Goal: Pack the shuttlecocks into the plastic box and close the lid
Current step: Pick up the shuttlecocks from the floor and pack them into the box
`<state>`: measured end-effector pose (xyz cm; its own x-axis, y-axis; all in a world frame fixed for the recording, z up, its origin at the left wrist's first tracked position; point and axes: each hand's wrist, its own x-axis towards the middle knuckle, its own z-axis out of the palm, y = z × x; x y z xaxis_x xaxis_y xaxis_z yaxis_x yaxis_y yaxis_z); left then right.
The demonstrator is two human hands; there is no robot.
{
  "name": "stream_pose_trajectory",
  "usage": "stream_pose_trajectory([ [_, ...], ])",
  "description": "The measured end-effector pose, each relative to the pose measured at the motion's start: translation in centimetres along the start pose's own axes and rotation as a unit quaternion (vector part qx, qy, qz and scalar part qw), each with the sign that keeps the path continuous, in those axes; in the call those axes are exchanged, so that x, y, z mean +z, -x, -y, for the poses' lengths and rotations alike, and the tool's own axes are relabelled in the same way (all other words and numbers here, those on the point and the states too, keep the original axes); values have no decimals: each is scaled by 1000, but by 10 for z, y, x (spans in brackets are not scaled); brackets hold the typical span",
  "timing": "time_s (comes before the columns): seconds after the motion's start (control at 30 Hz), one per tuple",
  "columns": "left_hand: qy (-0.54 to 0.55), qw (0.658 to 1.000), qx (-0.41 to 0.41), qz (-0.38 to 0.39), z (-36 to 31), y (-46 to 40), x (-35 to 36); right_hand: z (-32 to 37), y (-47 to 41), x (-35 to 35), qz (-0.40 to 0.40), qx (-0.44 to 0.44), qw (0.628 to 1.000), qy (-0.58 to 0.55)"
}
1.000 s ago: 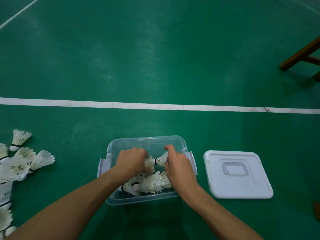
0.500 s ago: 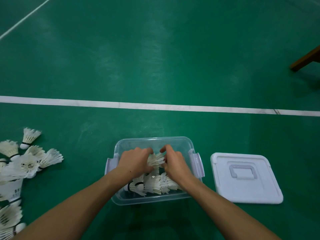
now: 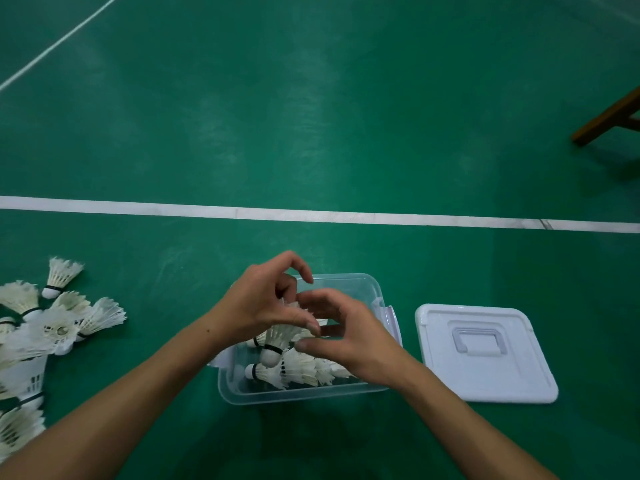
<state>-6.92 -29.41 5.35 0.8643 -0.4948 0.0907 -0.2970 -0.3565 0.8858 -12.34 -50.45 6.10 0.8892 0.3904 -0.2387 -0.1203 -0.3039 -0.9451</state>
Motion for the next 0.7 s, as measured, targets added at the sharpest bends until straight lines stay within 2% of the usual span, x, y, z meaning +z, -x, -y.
stream_pose_trajectory([
  [0.13,-4,998,15,-53,4,-2,9,-1,3,1,-46,-9,999,-11],
  [0.27,-52,994,30,-96,8,4,18,-9,4,1,-51,-23,996,72],
  [0.37,-67,990,-11,-123,13,9,27,-18,9,-14,-119,-3,976,184],
  [0.5,-149,986,-46,-55,32,12,42,-31,21,-28,-244,-10,922,300],
  [0.6,-225,971,-77,13,36,3,56,-36,24,-25,-275,3,900,337],
  [0.7,-315,942,-105,51,37,-10,75,-38,23,-18,-285,15,884,371],
])
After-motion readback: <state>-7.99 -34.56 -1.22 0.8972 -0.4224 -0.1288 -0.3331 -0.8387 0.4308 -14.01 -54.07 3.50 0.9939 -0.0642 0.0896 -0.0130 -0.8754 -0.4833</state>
